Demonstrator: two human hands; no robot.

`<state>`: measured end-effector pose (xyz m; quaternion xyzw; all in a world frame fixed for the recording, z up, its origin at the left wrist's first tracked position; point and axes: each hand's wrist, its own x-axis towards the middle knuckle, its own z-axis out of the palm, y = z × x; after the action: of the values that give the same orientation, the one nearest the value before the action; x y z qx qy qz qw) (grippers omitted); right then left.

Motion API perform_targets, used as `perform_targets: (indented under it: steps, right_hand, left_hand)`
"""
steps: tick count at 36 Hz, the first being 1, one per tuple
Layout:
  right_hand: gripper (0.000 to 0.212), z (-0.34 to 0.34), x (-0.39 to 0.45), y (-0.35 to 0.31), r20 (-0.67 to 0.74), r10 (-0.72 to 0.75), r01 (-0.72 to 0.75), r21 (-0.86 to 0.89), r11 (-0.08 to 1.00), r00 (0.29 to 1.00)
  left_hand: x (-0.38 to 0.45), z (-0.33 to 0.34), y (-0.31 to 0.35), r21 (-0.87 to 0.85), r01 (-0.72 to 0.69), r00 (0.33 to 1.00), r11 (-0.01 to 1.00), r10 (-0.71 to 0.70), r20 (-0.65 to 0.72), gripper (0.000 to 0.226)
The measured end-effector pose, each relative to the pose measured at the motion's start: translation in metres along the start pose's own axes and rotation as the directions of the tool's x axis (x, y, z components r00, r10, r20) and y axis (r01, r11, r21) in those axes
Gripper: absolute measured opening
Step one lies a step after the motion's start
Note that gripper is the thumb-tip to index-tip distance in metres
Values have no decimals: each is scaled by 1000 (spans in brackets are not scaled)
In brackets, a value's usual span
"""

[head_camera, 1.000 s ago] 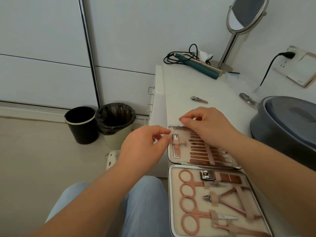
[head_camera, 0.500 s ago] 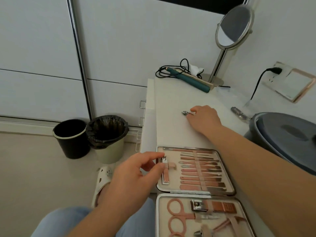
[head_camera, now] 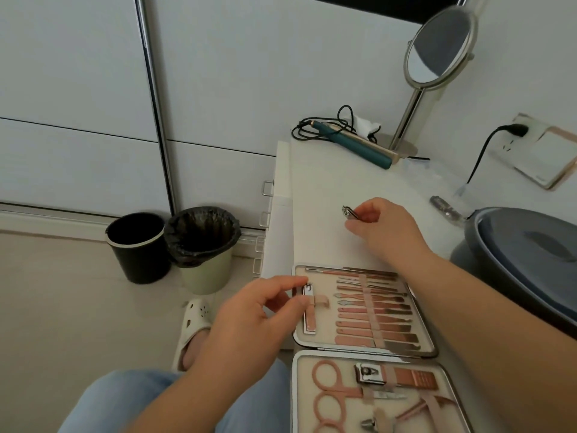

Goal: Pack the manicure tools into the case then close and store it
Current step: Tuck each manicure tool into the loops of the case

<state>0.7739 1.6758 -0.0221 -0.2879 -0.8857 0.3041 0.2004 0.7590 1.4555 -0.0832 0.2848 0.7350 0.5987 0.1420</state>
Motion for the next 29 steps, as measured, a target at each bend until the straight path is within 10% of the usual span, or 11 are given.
perform_targets:
  steps: [15,29]
  right_hand:
    - [31,-21,-125,-50,297,-60,-160,661,733,953]
    - [17,-28,-113,-44,244,-119,-7,461,887,962]
  left_hand:
    - [-19,2,52,70,-172,985,983,172,0,11]
    - [-22,0,45,276,-175,985,945,171,39,16]
